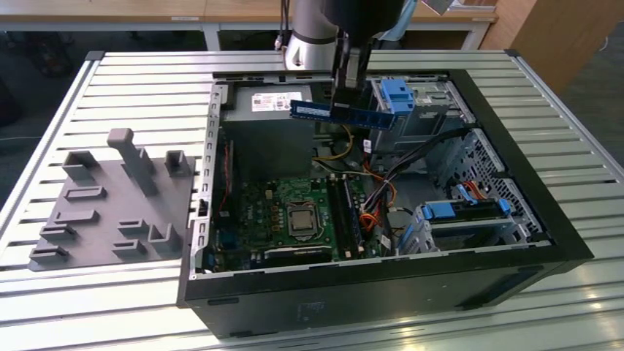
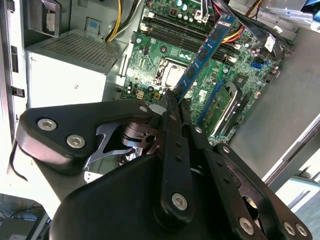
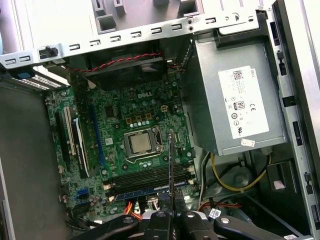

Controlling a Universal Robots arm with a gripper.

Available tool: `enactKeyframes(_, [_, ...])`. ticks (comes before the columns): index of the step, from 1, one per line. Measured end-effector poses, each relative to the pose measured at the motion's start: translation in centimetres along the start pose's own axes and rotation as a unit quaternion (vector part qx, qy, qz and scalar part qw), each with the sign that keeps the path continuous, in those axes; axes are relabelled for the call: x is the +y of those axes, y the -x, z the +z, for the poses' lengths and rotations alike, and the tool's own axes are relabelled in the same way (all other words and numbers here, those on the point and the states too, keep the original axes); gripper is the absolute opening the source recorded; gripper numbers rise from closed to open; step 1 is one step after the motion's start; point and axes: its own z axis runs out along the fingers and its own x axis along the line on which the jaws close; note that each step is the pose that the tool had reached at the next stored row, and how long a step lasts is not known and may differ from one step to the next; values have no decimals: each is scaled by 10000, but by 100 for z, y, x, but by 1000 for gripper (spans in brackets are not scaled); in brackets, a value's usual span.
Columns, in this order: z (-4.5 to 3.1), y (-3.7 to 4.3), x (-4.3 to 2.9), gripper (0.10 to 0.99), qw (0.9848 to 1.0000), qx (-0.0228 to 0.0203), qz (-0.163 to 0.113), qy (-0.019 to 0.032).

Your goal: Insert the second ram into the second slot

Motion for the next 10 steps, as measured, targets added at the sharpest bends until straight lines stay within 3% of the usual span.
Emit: enactKeyframes(10, [0, -3, -1, 137, 10000, -3, 83, -1])
